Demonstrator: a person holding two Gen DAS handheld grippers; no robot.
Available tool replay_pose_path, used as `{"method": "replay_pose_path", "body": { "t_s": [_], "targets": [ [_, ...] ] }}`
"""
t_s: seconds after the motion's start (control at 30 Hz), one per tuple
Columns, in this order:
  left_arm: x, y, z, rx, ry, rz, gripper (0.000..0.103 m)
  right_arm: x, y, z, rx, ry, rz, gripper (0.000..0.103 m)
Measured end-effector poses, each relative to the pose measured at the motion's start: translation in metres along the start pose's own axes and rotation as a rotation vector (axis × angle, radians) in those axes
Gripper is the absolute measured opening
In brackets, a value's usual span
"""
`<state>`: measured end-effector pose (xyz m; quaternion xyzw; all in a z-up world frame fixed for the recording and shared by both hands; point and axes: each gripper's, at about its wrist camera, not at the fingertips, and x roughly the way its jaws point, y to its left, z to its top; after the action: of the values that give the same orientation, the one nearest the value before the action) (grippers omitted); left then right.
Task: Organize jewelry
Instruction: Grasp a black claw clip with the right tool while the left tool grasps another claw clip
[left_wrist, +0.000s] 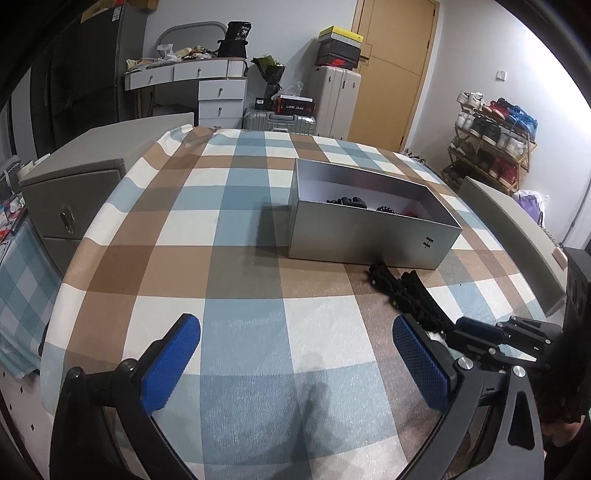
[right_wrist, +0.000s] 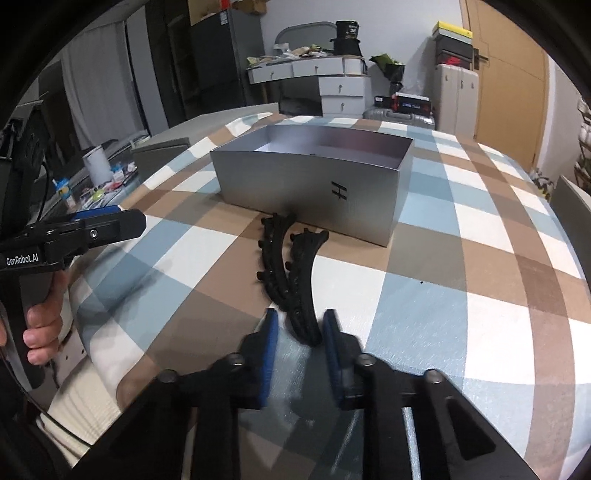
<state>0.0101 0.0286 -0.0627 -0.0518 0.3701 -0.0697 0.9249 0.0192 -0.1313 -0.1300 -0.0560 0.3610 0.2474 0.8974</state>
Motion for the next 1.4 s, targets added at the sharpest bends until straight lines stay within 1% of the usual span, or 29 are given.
{"method": "replay_pose_path", "body": {
  "t_s": [0.1,0.2,0.37,0.5,0.63,0.67,0.73,0.83,0.9,1.0,1.1,1.17,1.2,1.23,1.27,1.33,1.37,1.4],
  "targets": [
    [-0.001,0.0,-0.001,0.01,0.004,-0.003,0.101,-0.002,0.003,-0.001,-0.022,0.003,-0.021,0.012],
    [-0.003,-0.001,-0.002,0.017,0.004,-0.005,0.101,-0.006,0.006,-0.004,-0.032,-0.003,-0.024,0.012],
    [-0.002,-0.008,-0.001,0.028,0.019,-0.028,0.101,-0.017,0.001,-0.009,-0.013,-0.024,-0.031,0.012],
    [-0.002,-0.022,0.004,0.058,0.015,-0.093,0.101,-0.03,-0.011,-0.012,0.035,-0.065,-0.029,0.012],
    [0.009,-0.043,0.012,0.104,0.052,-0.131,0.101,-0.041,-0.024,-0.012,0.094,-0.112,-0.031,0.012],
    [0.013,-0.05,0.013,0.118,0.058,-0.129,0.101,-0.043,-0.028,-0.012,0.111,-0.124,-0.028,0.012],
    [0.021,-0.058,0.017,0.147,0.084,-0.095,0.101,-0.048,-0.035,-0.013,0.145,-0.148,-0.019,0.012],
    [0.035,-0.072,0.021,0.177,0.125,-0.125,0.101,-0.055,-0.044,-0.015,0.168,-0.171,-0.021,0.012],
    [0.044,-0.079,0.022,0.193,0.153,-0.096,0.101,-0.058,-0.048,-0.017,0.174,-0.181,-0.023,0.012],
    [0.059,-0.083,0.024,0.198,0.206,-0.059,0.101,-0.062,-0.054,-0.021,0.19,-0.193,-0.019,0.012],
    [0.068,-0.083,0.024,0.183,0.245,-0.041,0.1,-0.064,-0.059,-0.025,0.203,-0.204,-0.01,0.012],
    [0.072,-0.084,0.024,0.187,0.262,-0.029,0.091,-0.064,-0.062,-0.027,0.208,-0.208,-0.006,0.012],
    [0.073,-0.085,0.023,0.189,0.272,-0.022,0.083,-0.065,-0.063,-0.027,0.212,-0.21,0.001,0.012],
    [0.075,-0.087,0.023,0.192,0.282,-0.019,0.078,-0.065,-0.064,-0.028,0.216,-0.209,0.01,0.012],
    [0.077,-0.088,0.023,0.193,0.293,-0.022,0.078,-0.065,-0.065,-0.028,0.217,-0.207,0.014,0.012],
    [0.075,-0.09,0.022,0.206,0.279,-0.027,0.07,-0.061,-0.065,-0.028,0.223,-0.189,0.036,0.012],
    [0.075,-0.091,0.022,0.212,0.278,-0.022,0.068,-0.06,-0.064,-0.029,0.222,-0.184,0.043,0.012],
    [0.073,-0.092,0.021,0.223,0.271,-0.012,0.06,-0.058,-0.064,-0.029,0.219,-0.176,0.049,0.012]
  ]
}}
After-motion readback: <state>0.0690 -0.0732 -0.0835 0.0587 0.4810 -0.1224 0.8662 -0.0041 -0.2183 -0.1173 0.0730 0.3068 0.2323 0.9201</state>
